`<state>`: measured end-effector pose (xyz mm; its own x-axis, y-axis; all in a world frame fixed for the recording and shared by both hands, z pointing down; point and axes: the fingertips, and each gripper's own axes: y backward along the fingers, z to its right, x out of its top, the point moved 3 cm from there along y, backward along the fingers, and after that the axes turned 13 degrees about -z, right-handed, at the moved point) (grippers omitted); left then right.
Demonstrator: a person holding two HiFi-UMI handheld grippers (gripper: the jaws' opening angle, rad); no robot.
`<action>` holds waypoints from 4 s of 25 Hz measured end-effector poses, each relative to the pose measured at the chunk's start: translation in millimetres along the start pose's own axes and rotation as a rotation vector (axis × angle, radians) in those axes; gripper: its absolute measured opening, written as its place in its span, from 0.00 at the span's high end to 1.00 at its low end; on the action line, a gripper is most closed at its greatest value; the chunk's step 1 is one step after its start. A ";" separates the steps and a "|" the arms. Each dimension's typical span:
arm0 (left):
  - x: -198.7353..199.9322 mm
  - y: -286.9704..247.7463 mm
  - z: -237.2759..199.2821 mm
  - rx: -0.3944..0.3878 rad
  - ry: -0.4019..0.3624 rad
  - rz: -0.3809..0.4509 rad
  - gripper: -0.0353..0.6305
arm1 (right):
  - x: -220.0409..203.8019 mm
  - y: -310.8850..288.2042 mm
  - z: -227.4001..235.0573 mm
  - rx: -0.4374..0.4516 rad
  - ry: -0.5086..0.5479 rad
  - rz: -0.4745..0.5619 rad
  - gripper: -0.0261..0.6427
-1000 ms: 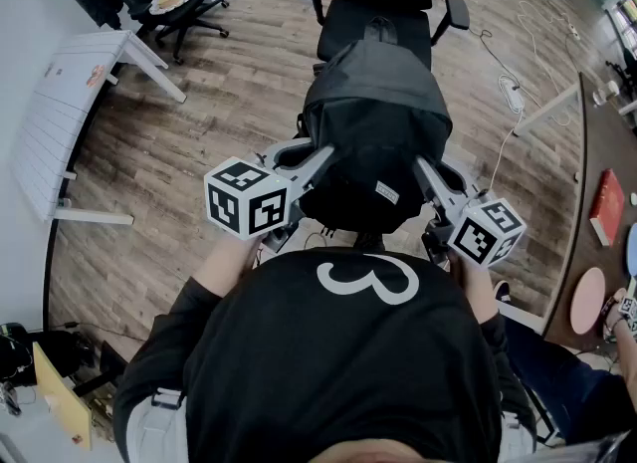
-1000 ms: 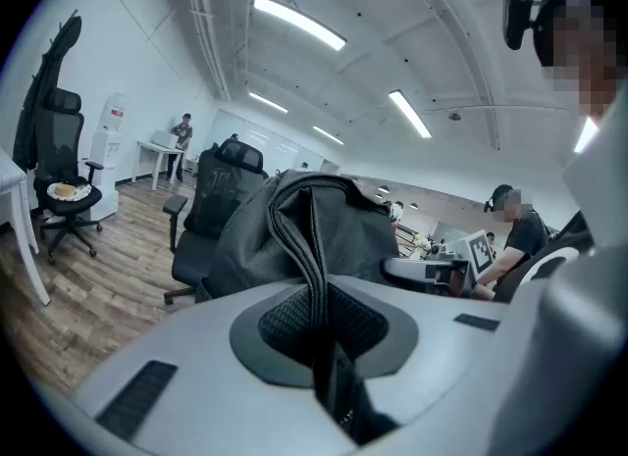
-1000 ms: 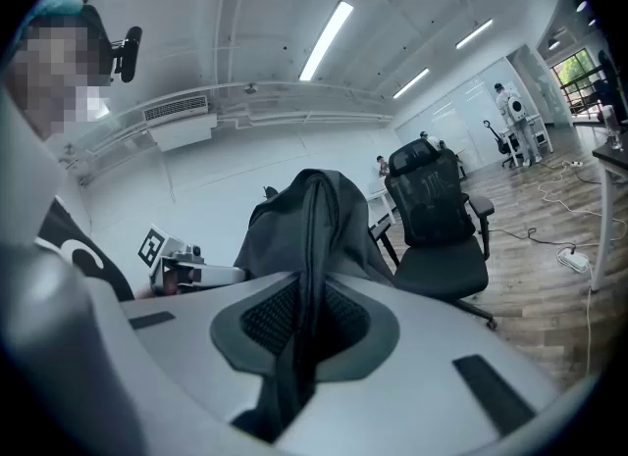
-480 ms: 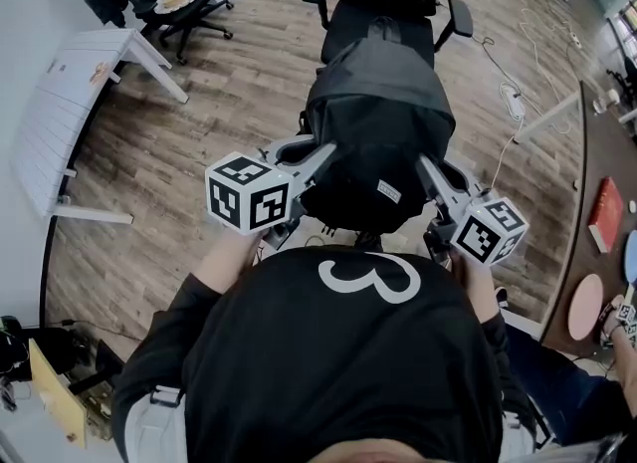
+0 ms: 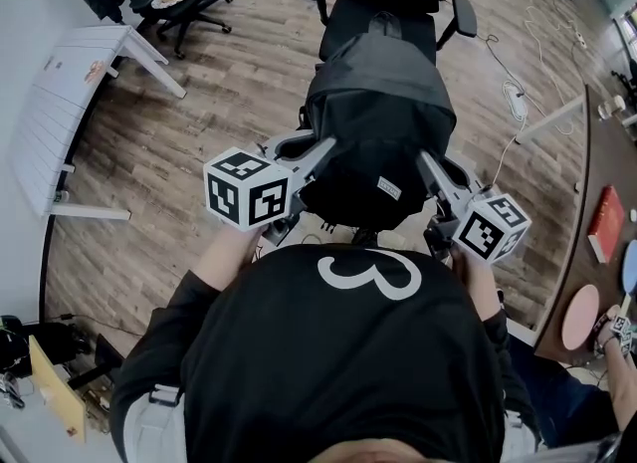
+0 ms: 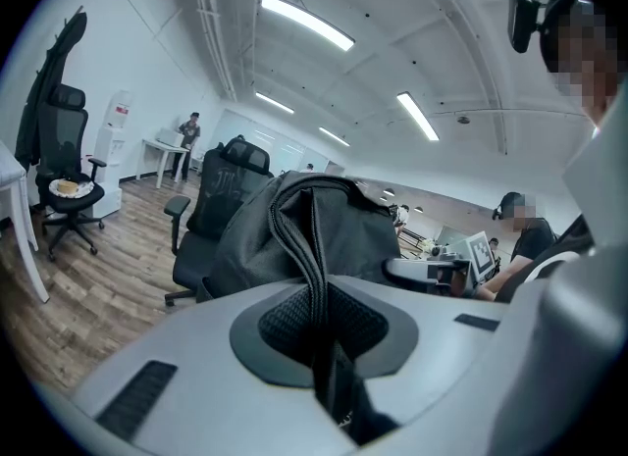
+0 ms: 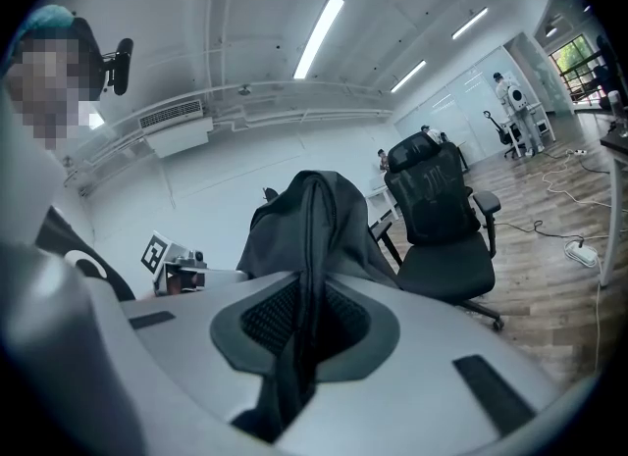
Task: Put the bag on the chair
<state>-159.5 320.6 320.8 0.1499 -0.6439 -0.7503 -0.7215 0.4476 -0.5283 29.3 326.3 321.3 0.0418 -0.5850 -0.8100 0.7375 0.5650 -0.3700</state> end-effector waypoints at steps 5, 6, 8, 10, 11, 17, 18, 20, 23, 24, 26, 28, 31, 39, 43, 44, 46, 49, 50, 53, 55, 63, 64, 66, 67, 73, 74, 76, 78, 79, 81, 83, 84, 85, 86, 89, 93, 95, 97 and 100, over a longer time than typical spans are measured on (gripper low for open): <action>9.5 -22.9 -10.0 0.001 0.028 -0.016 0.88 | 8.4 -8.5 24.9 -0.002 -0.012 -0.024 0.89; 12.0 -27.6 -12.1 0.001 0.033 -0.019 0.88 | 10.9 -10.3 30.2 -0.002 -0.014 -0.028 0.89; 18.1 -37.4 -16.3 0.002 0.040 -0.022 0.88 | 16.6 -13.9 41.4 -0.001 -0.017 -0.035 0.89; 24.7 -47.6 -20.9 0.004 0.044 -0.026 0.88 | 22.4 -17.9 53.2 0.000 -0.020 -0.039 0.89; 28.0 -52.9 -23.3 0.005 0.045 -0.028 0.88 | 25.1 -20.0 59.2 0.000 -0.022 -0.041 0.89; 52.0 -87.3 -34.8 0.018 0.050 -0.039 0.88 | 44.0 -28.9 98.1 0.010 -0.031 -0.051 0.89; 56.4 -93.2 -36.3 0.021 0.050 -0.042 0.88 | 47.5 -29.9 104.9 0.011 -0.031 -0.053 0.89; 65.0 -105.8 -39.8 0.026 0.050 -0.047 0.88 | 54.4 -32.3 118.8 0.013 -0.029 -0.056 0.89; 77.0 -124.3 -44.8 0.028 0.057 -0.047 0.88 | 64.4 -35.6 139.0 0.019 -0.026 -0.056 0.89; 81.1 -130.3 -46.0 0.027 0.062 -0.044 0.88 | 67.7 -36.2 146.1 0.021 -0.024 -0.055 0.89; 89.5 -143.0 -46.6 0.026 0.069 -0.039 0.88 | 74.7 -35.6 160.3 0.022 -0.021 -0.054 0.89; 98.0 -155.8 -46.2 0.030 0.070 -0.037 0.88 | 82.4 -34.1 173.8 0.021 -0.019 -0.056 0.89; 108.9 -169.0 -47.4 0.038 0.069 -0.037 0.88 | 91.9 -34.8 188.8 0.027 -0.013 -0.055 0.89; 132.7 -188.8 -43.2 0.060 0.051 -0.006 0.88 | 112.9 -31.1 214.3 0.052 0.017 -0.027 0.89; 138.6 -189.9 -45.5 0.068 0.046 -0.004 0.88 | 118.9 -35.1 218.3 0.052 0.027 -0.015 0.89; 139.3 -190.8 -45.3 0.069 0.045 -0.006 0.88 | 119.7 -34.9 219.1 0.050 0.028 -0.013 0.89; 142.1 -192.5 -45.1 0.072 0.039 -0.009 0.88 | 122.2 -34.5 220.8 0.048 0.031 -0.013 0.89; 147.8 -191.5 -46.2 0.072 0.033 -0.010 0.88 | 127.1 -36.0 221.8 0.052 0.035 -0.008 0.89; 149.4 -190.9 -47.1 0.072 0.032 -0.009 0.88 | 128.4 -37.1 221.9 0.053 0.033 -0.008 0.89; 153.7 -193.1 -51.6 0.071 0.034 -0.013 0.88 | 131.6 -41.3 224.7 0.048 0.023 -0.016 0.89; 156.0 -198.0 -56.0 0.069 0.039 -0.019 0.88 | 133.6 -45.1 229.7 0.046 0.018 -0.021 0.89; 174.1 -212.2 -88.8 0.053 0.051 -0.032 0.88 | 150.7 -75.8 248.1 0.040 0.007 -0.027 0.89; 178.6 -214.7 -94.4 0.052 0.051 -0.034 0.88 | 154.7 -80.8 251.4 0.038 0.004 -0.029 0.89; 187.7 -220.7 -106.0 0.048 0.052 -0.038 0.88 | 162.5 -91.4 259.4 0.036 0.001 -0.030 0.89; 191.8 -224.4 -112.0 0.046 0.051 -0.041 0.88 | 165.9 -96.9 263.9 0.034 -0.002 -0.030 0.89; 218.1 -245.5 -152.2 0.039 0.056 -0.061 0.88 | 187.8 -132.3 289.9 0.014 -0.022 -0.044 0.89; 222.8 -250.0 -158.2 0.038 0.057 -0.064 0.88 | 192.0 -137.6 295.2 0.011 -0.025 -0.047 0.89; 231.6 -258.7 -170.0 0.036 0.062 -0.070 0.88 | 199.8 -147.7 305.5 0.007 -0.032 -0.051 0.89; 241.2 -265.2 -183.7 0.033 0.069 -0.078 0.88 | 208.9 -160.0 314.2 0.005 -0.038 -0.054 0.89; 246.6 -268.0 -191.4 0.033 0.072 -0.082 0.88 | 213.9 -167.3 318.6 0.005 -0.040 -0.054 0.89; 257.3 -273.8 -207.8 0.032 0.078 -0.089 0.88 | 223.8 -182.7 327.4 0.006 -0.046 -0.057 0.89; 267.2 -279.4 -224.8 0.032 0.082 -0.096 0.88 | 232.7 -198.5 335.2 0.003 -0.053 -0.064 0.89; 271.8 -282.1 -233.1 0.031 0.085 -0.100 0.88 | 236.8 -206.1 339.1 0.001 -0.058 -0.068 0.89; 276.3 -284.8 -240.9 0.030 0.087 -0.104 0.88 | 240.7 -213.3 342.8 -0.002 -0.063 -0.073 0.89; 280.6 -287.5 -248.4 0.029 0.089 -0.107 0.88 | 244.5 -220.2 346.4 -0.004 -0.067 -0.077 0.89; 292.6 -296.8 -270.9 0.024 0.095 -0.118 0.88 | 254.6 -241.0 358.5 -0.009 -0.080 -0.086 0.89; 305.9 -312.9 -300.3 0.017 0.111 -0.132 0.88 | 265.1 -267.2 376.1 -0.023 -0.100 -0.102 0.89; 313.3 -318.5 -315.7 0.011 0.117 -0.140 0.88 | 271.6 -280.6 382.2 -0.033 -0.109 -0.112 0.89; 320.9 -323.5 -330.6 0.005 0.118 -0.148 0.88 | 277.8 -293.9 388.4 -0.040 -0.116 -0.117 0.89; 331.5 -332.1 -350.1 -0.001 0.115 -0.162 0.88 | 285.5 -311.6 399.2 -0.047 -0.126 -0.119 0.89</action>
<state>-106.8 -258.7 386.6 0.1858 -0.7740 -0.6053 -0.6948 0.3321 -0.6380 80.5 -249.1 387.0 0.0421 -0.7162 -0.6966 0.7098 0.5122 -0.4837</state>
